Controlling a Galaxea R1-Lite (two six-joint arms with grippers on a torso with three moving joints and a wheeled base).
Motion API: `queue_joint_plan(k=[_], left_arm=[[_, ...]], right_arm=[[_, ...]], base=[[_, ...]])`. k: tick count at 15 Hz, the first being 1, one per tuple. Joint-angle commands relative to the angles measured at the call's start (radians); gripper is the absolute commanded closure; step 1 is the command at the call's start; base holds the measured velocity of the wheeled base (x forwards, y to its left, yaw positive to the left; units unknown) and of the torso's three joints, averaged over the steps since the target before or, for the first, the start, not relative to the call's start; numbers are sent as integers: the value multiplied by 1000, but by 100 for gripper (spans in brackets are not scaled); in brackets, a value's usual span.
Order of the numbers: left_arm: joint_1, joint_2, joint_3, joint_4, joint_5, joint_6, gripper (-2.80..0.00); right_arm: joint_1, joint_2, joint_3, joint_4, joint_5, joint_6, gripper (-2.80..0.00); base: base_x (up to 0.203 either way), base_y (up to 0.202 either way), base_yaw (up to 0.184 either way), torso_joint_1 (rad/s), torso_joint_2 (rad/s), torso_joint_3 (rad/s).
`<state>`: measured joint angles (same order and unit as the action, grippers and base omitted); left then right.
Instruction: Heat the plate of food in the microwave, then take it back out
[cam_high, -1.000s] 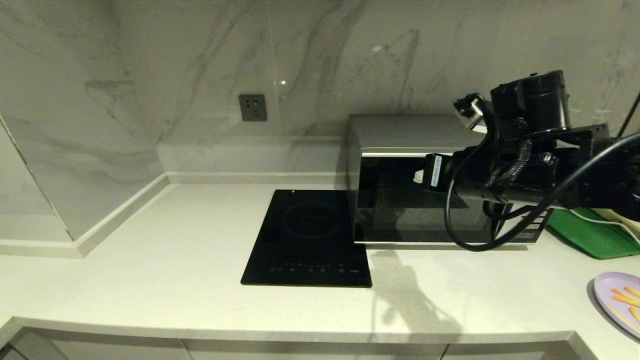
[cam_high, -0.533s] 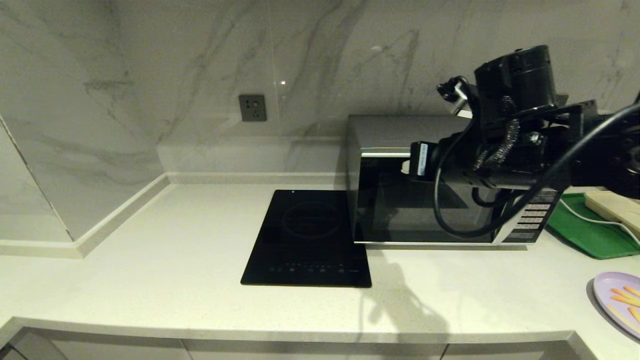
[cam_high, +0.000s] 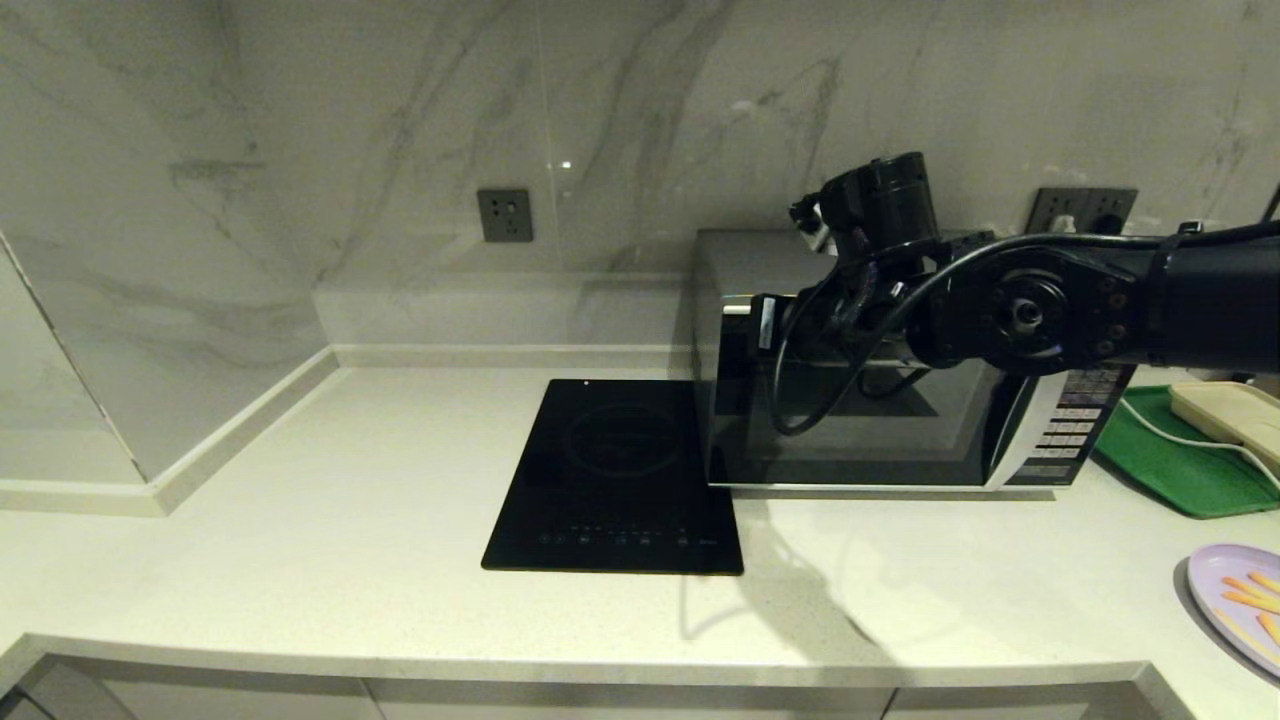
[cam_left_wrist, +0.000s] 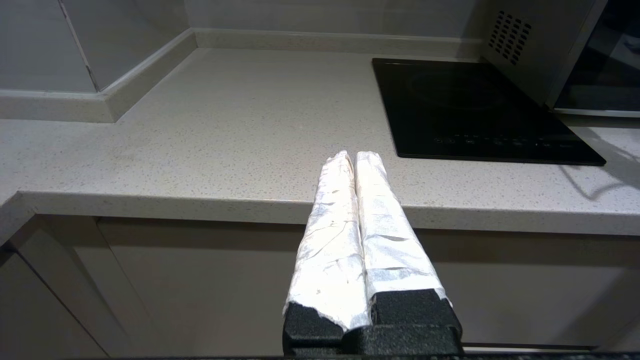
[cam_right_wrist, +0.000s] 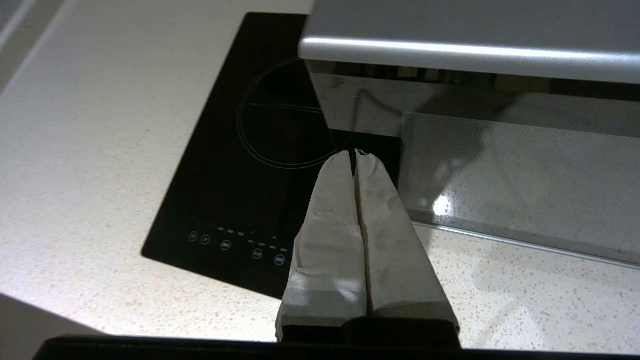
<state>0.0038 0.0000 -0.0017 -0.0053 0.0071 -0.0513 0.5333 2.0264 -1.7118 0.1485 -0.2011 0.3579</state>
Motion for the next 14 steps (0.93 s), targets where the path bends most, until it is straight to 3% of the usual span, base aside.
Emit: queue_joint_plan(k=[1, 14], left_arm=[[1, 0, 0, -1, 1, -1, 0], [1, -2, 0, -1, 1, -1, 0]], right_arm=[[-20, 40, -9, -2, -1, 1, 0], [-52, 167, -189, -33, -13, 6, 0]], base=[[0, 0, 0, 0, 0, 0], [0, 0, 0, 0, 0, 0]])
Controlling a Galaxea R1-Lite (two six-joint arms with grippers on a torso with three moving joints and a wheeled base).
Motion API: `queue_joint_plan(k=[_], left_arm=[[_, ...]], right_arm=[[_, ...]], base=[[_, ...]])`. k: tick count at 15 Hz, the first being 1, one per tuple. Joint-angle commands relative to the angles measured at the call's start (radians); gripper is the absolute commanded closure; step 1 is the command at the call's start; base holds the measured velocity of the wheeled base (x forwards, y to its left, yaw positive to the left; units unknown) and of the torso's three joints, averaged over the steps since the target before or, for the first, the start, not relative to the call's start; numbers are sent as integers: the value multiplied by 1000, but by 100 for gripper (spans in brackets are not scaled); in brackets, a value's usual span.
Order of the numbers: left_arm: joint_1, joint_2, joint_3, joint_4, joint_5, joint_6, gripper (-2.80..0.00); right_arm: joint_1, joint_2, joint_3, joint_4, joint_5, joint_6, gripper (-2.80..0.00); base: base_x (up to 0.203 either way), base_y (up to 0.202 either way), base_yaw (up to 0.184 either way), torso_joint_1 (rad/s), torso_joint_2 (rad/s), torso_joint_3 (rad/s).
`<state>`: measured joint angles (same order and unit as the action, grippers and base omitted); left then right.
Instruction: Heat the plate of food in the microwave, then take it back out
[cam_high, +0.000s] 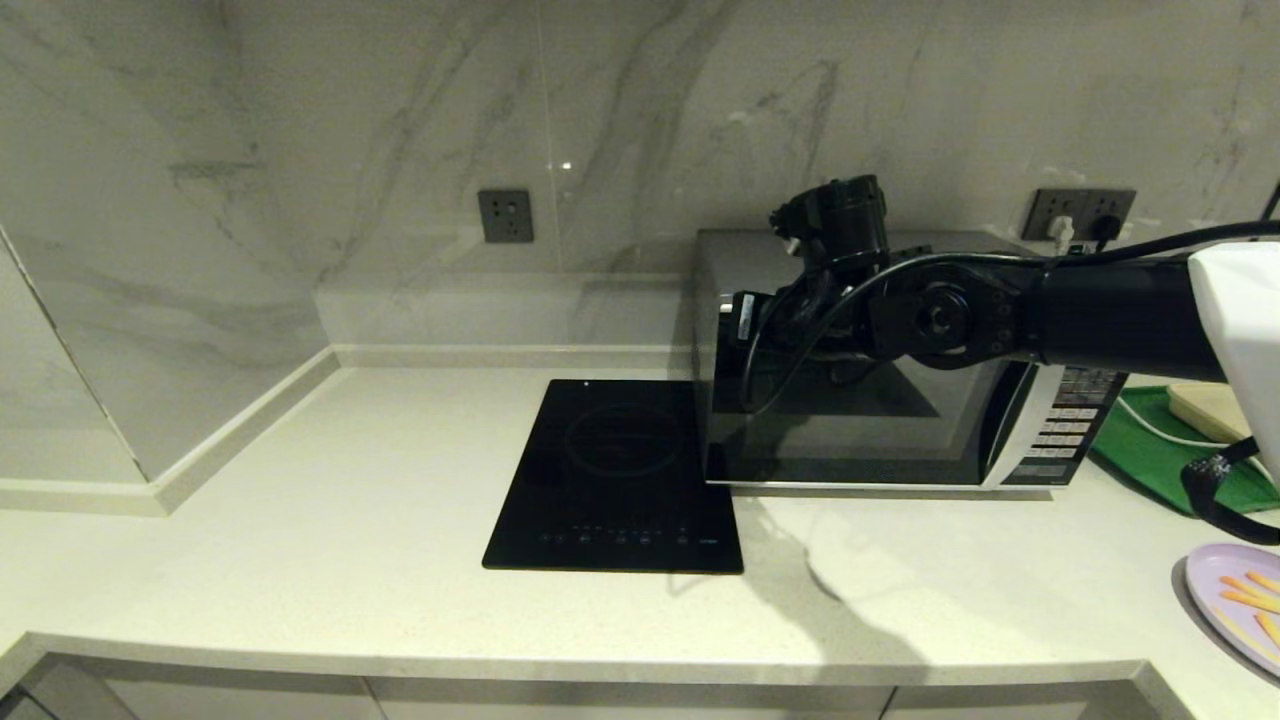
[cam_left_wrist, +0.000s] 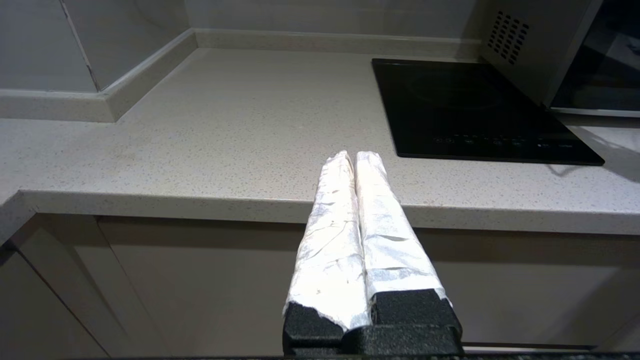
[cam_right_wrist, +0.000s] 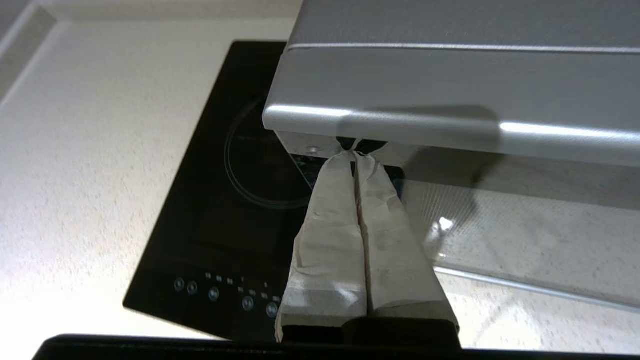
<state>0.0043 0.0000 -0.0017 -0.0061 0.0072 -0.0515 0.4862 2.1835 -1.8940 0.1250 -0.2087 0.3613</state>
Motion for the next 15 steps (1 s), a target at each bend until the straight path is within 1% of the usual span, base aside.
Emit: queue_joint_plan(k=[1, 4, 7, 10, 13, 14, 15], left_arm=[[0, 0, 0, 0, 0, -1, 0], [0, -2, 0, 0, 0, -1, 0], [0, -1, 0, 0, 0, -1, 0], [0, -2, 0, 0, 0, -1, 0], [0, 0, 0, 0, 0, -1, 0], [0, -2, 0, 0, 0, -1, 0], [0, -2, 0, 0, 0, -1, 0]], right_arm=[[-11, 12, -5, -27, -6, 2, 0], [-15, 9, 3, -57, -12, 1, 0], [-15, -56, 74, -56, -7, 5, 0], [-13, -209, 212, -52, -1, 4, 0], [-14, -439, 434, -45, 0, 2, 0], [-17, -530, 491, -24, -1, 0, 0], [-24, -632, 529, 27, -1, -3, 0]], base=[[0, 0, 0, 0, 0, 0], [0, 0, 0, 0, 0, 0], [0, 0, 0, 0, 0, 0], [0, 0, 0, 0, 0, 0], [0, 0, 0, 0, 0, 0], [0, 0, 0, 0, 0, 0], [0, 0, 0, 0, 0, 0]])
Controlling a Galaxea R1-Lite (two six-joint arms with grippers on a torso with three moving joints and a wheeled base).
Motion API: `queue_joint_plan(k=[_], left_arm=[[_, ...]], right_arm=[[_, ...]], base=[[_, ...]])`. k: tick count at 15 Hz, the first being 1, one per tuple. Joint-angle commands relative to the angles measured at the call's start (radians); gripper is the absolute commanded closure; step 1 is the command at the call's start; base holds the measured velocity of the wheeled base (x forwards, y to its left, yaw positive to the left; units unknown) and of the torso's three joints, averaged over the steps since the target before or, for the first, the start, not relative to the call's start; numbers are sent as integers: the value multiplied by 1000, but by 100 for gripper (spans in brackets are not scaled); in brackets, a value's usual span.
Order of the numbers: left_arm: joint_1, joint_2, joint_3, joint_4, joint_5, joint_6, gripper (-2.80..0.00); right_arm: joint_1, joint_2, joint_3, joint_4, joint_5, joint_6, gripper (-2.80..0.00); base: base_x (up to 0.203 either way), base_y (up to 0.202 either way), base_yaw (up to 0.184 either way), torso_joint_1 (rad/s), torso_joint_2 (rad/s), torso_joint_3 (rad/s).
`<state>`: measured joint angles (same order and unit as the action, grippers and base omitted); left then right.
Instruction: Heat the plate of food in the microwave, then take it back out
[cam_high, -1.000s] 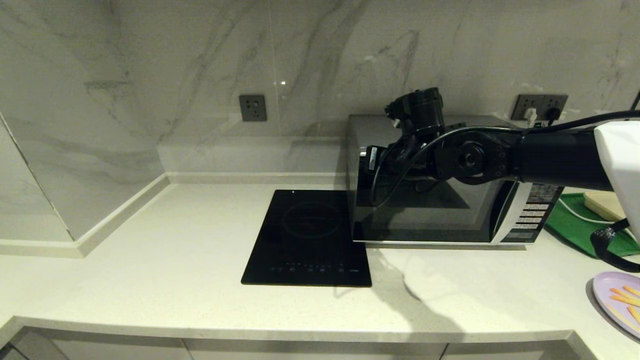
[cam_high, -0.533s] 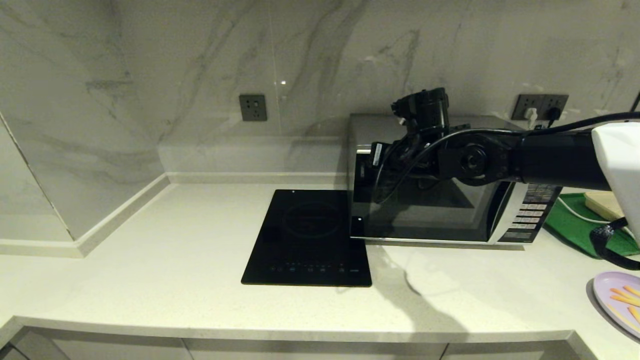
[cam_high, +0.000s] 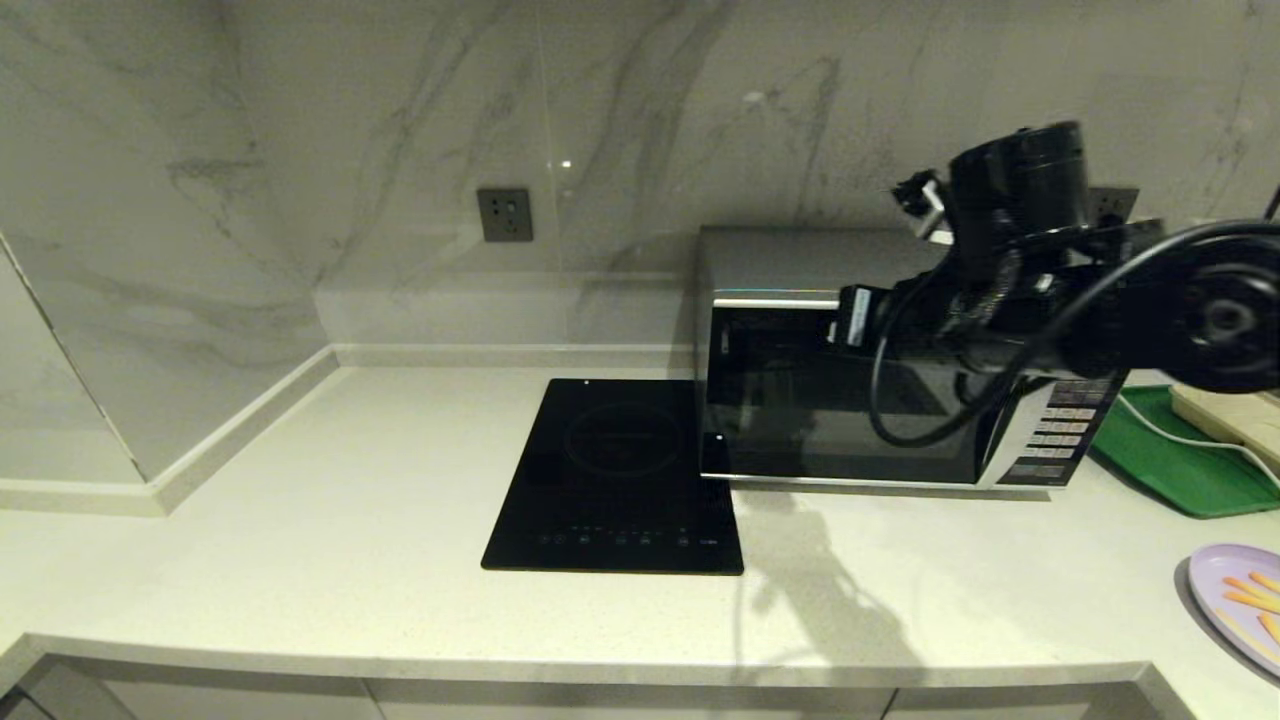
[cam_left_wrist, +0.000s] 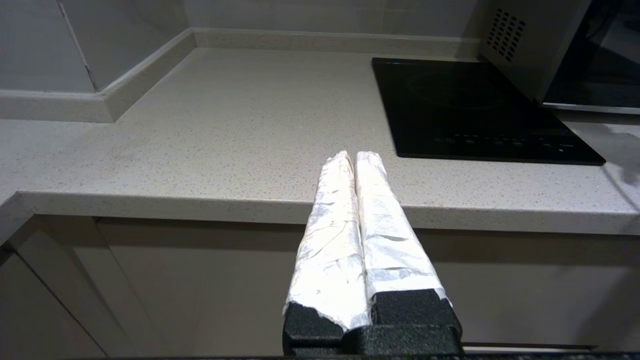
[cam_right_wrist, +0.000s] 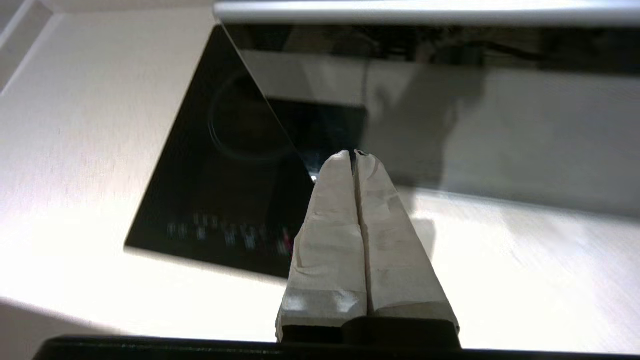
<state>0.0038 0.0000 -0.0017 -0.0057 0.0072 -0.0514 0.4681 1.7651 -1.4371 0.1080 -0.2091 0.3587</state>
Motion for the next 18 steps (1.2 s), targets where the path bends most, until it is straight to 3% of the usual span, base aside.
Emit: queue_joint_plan(k=[1, 4, 6, 8, 10, 11, 13, 15, 18], left_arm=[[1, -1, 0, 0, 0, -1, 0], [1, -2, 0, 0, 0, -1, 0], [1, 0, 0, 0, 0, -1, 0], [1, -1, 0, 0, 0, -1, 0], [1, 0, 0, 0, 0, -1, 0], [1, -1, 0, 0, 0, -1, 0], [1, 0, 0, 0, 0, -1, 0], [1, -1, 0, 0, 0, -1, 0], [1, -2, 0, 0, 0, -1, 0]], right_arm=[[-14, -312, 92, 120, 0, -4, 0], [-29, -594, 72, 462, -1, -15, 0], [-33, -752, -39, 816, -26, -21, 0], [-41, -885, -118, 1000, -75, -25, 0], [-132, -990, -161, 1117, -103, -62, 0], [-212, -1058, -172, 1160, -98, -98, 0], [-286, -1197, -171, 1216, -69, -158, 0], [-363, -1323, -141, 1295, -44, -185, 0], [-436, -1502, -24, 1306, 43, -197, 0]], base=[[0, 0, 0, 0, 0, 0], [0, 0, 0, 0, 0, 0], [0, 0, 0, 0, 0, 0], [0, 0, 0, 0, 0, 0], [0, 0, 0, 0, 0, 0], [0, 0, 0, 0, 0, 0], [0, 0, 0, 0, 0, 0], [0, 0, 0, 0, 0, 0], [0, 0, 0, 0, 0, 0]])
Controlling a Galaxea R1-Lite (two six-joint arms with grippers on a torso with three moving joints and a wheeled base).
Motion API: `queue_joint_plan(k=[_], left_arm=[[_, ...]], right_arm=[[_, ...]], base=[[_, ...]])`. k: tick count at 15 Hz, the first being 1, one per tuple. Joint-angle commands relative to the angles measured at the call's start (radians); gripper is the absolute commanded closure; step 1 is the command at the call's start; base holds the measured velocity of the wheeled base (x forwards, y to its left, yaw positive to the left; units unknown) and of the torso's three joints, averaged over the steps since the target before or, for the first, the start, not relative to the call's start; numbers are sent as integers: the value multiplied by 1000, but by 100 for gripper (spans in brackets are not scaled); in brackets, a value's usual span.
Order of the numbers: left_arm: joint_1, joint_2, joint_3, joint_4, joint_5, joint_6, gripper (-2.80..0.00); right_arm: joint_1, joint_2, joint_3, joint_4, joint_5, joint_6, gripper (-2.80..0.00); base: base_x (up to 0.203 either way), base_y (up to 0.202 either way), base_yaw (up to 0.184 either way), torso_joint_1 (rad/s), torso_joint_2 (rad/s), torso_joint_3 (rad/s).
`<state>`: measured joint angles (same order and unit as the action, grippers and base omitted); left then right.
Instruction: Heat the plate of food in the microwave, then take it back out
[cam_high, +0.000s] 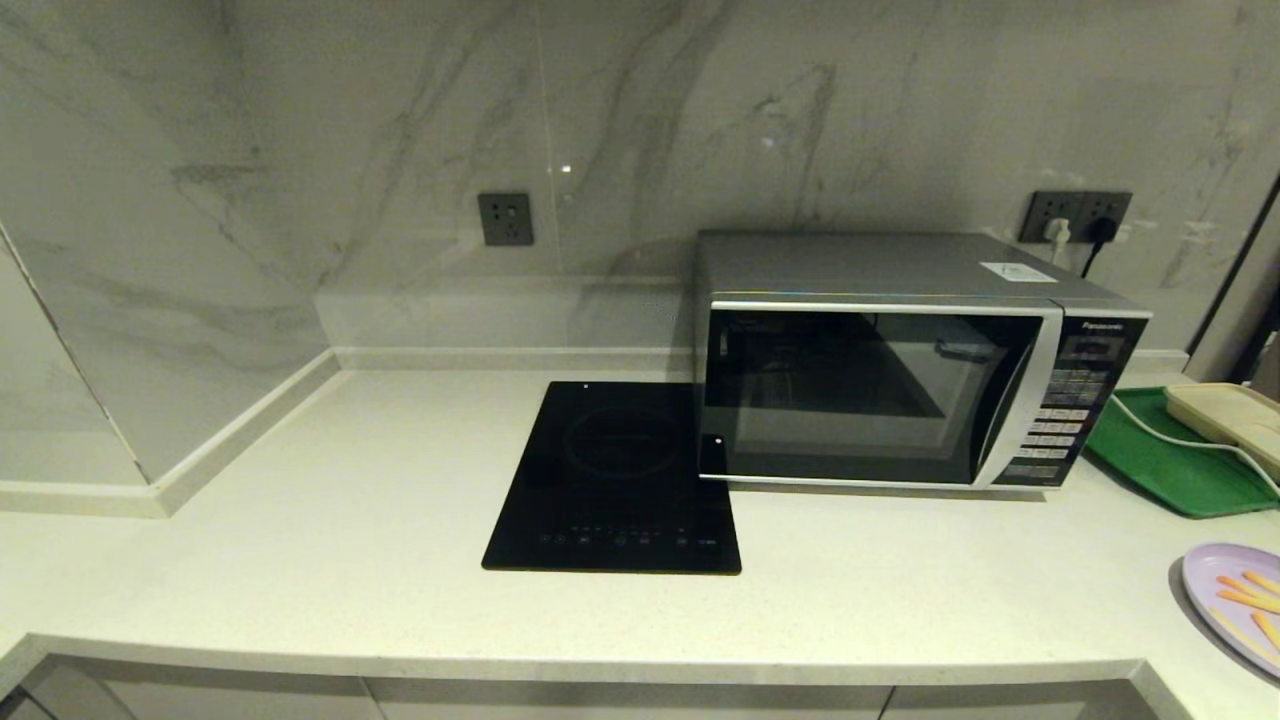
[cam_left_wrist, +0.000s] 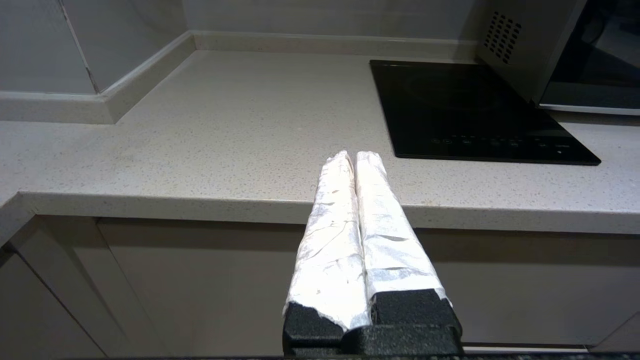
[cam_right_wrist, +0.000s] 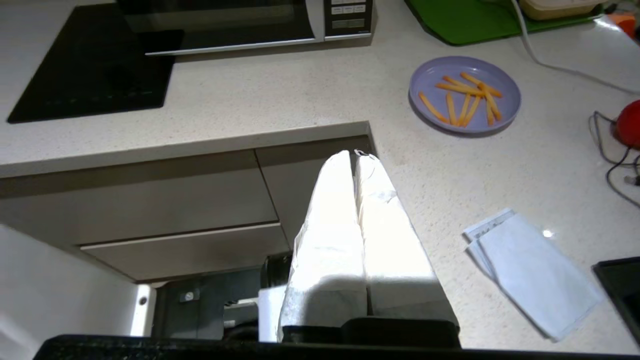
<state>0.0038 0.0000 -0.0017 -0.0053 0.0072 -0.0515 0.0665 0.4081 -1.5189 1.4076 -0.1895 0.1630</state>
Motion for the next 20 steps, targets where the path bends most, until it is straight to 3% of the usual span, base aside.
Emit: queue_joint_plan(k=[1, 4, 9, 14, 16, 18, 20], left_arm=[[1, -1, 0, -1, 0, -1, 0], [-1, 0, 0, -1, 0, -1, 0], [0, 0, 0, -1, 0, -1, 0], [1, -1, 0, -1, 0, -1, 0], [1, -2, 0, -1, 0, -1, 0], [1, 0, 0, -1, 0, -1, 0], [1, -2, 0, -1, 0, -1, 0]], right_arm=[[-47, -206, 124, -6, 44, -3, 0], [-58, -342, 384, -158, 69, -35, 0], [-61, -400, 851, -614, 121, -33, 0], [-61, -406, 1252, -1024, 135, -102, 0], [-61, -406, 1428, -1253, 139, -120, 0], [-60, -407, 1520, -1408, 163, -179, 0], [-60, -407, 1517, -1411, 175, -187, 0]], base=[[0, 0, 0, 0, 0, 0], [0, 0, 0, 0, 0, 0], [0, 0, 0, 0, 0, 0], [0, 0, 0, 0, 0, 0], [0, 0, 0, 0, 0, 0], [0, 0, 0, 0, 0, 0], [0, 0, 0, 0, 0, 0]])
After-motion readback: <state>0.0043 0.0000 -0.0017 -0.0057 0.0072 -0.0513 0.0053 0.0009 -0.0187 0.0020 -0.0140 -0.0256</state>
